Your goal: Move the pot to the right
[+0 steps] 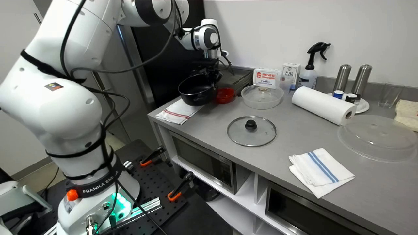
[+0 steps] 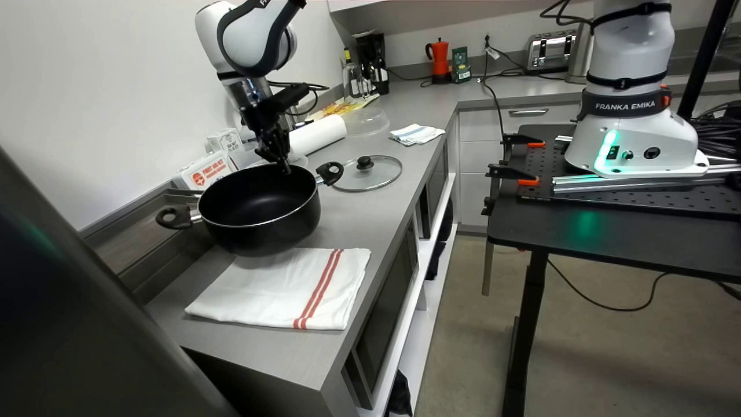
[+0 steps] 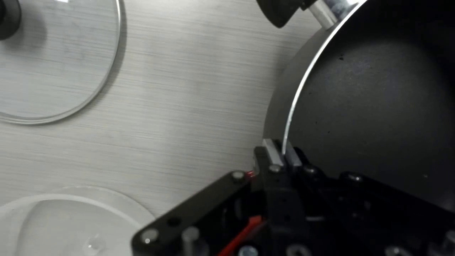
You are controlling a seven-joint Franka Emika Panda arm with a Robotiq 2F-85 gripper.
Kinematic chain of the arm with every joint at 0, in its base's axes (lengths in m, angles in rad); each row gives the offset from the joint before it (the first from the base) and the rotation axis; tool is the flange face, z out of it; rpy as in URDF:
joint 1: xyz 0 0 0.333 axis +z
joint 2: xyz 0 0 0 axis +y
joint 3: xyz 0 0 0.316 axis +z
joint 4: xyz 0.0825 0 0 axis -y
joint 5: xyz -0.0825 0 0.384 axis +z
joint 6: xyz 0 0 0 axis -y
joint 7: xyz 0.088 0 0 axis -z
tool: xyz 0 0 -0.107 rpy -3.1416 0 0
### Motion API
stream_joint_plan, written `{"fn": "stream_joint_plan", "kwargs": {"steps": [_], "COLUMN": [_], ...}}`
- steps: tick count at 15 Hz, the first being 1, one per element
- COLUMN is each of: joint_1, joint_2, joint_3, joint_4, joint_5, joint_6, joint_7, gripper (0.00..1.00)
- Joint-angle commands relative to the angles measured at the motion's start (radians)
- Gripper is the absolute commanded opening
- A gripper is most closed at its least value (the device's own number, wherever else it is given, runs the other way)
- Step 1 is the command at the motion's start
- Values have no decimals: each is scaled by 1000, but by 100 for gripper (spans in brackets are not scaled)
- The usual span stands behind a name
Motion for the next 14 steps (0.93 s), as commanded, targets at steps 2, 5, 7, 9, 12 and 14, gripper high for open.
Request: {"fn": "stream_joint_plan", "kwargs": {"steps": [2,5,7,9,12,14], "joint_1": [-28,-43,-47,-52,-58,-65], "joint_2": [-21,-29,-35,-42,-51,-58], "joint_3": [-14,-17,-20,-22,-23,-23], "joint_4": [23,6,-6,-19,-30,-40], "joint_5": [21,22,19,19,19,21], "joint_6": [-40,-43,-45,-45,-49,-52], "joint_7": [11,10,11,10,8,6], "gripper": [1,1,1,1,1,1]}}
